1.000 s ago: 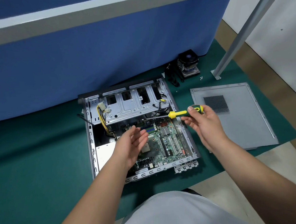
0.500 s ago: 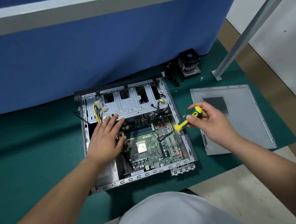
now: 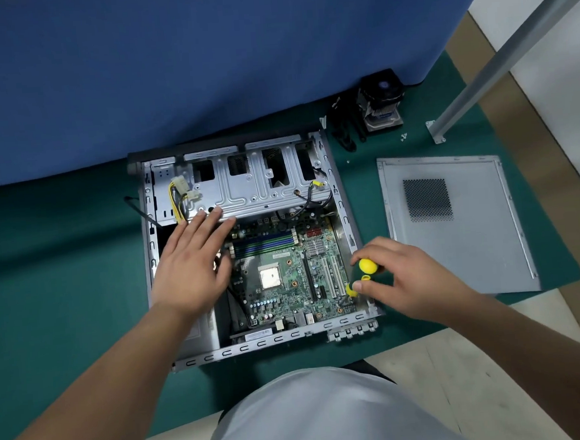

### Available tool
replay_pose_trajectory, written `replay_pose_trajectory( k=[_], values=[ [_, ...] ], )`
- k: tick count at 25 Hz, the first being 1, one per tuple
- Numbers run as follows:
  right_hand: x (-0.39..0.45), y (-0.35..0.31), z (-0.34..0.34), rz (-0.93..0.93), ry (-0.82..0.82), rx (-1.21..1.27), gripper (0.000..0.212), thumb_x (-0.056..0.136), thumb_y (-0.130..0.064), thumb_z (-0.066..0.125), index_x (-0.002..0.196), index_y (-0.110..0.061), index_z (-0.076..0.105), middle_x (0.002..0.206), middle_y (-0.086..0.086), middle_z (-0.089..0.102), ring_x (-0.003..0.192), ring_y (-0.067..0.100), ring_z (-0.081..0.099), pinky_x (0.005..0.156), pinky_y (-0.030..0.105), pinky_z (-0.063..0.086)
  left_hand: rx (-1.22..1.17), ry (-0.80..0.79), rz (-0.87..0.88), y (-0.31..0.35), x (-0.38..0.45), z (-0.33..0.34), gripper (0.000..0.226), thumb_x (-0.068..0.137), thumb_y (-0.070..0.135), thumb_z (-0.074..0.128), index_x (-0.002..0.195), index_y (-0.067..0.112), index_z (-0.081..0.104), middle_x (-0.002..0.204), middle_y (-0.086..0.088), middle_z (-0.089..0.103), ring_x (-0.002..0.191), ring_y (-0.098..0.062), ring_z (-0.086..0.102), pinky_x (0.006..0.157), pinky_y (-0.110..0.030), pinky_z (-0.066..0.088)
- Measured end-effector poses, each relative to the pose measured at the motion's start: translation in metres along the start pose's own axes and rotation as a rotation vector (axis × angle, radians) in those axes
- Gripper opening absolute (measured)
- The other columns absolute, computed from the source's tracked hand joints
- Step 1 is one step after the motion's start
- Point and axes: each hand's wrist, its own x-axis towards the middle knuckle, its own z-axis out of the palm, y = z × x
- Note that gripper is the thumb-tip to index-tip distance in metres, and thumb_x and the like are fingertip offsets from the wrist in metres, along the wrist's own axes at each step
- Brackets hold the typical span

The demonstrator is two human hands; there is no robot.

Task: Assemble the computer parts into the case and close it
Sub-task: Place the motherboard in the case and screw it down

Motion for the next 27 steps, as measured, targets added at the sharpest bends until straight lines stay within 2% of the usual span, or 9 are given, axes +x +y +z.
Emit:
replay_pose_trajectory(
  k=[5, 11, 27],
  values=[
    [-0.003, -0.001, 0.011, -0.005, -0.033, -0.028, 0.042, 0.091, -0.056, 0.058, 0.122, -0.029, 0.063, 0.111, -0.016, 0.055, 0.091, 0.010, 0.056, 0.081, 0.032, 0.051, -0.007, 0.001, -0.006, 0.000, 0.000, 0.000, 0.063, 0.099, 0.042, 0.037, 0.161, 0.035, 0.027, 0.169, 0.008, 0.024, 0.157, -0.014, 0.018, 0.129, -0.040, 0.007],
    [-0.005, -0.001, 0.019, -0.002, -0.031, -0.047, 0.035, 0.093, -0.041, 0.070, 0.123, -0.023, 0.065, 0.114, -0.011, 0.059, 0.092, 0.012, 0.057, 0.082, 0.031, 0.052, -0.017, 0.011, -0.006, 0.000, 0.000, 0.002, 0.063, 0.098, 0.042, 0.036, 0.160, 0.035, 0.029, 0.168, 0.008, 0.025, 0.157, -0.014, 0.019, 0.129, -0.041, 0.009],
    [-0.008, -0.007, 0.018, 0.015, -0.020, -0.056, 0.032, 0.093, -0.040, 0.070, 0.120, -0.025, 0.064, 0.113, -0.011, 0.059, 0.092, 0.012, 0.057, 0.080, 0.033, 0.052, -0.019, 0.012, -0.009, 0.000, 0.000, 0.003, 0.064, 0.097, 0.042, 0.035, 0.160, 0.035, 0.029, 0.168, 0.008, 0.026, 0.156, -0.015, 0.019, 0.129, -0.042, 0.010]
  ],
)
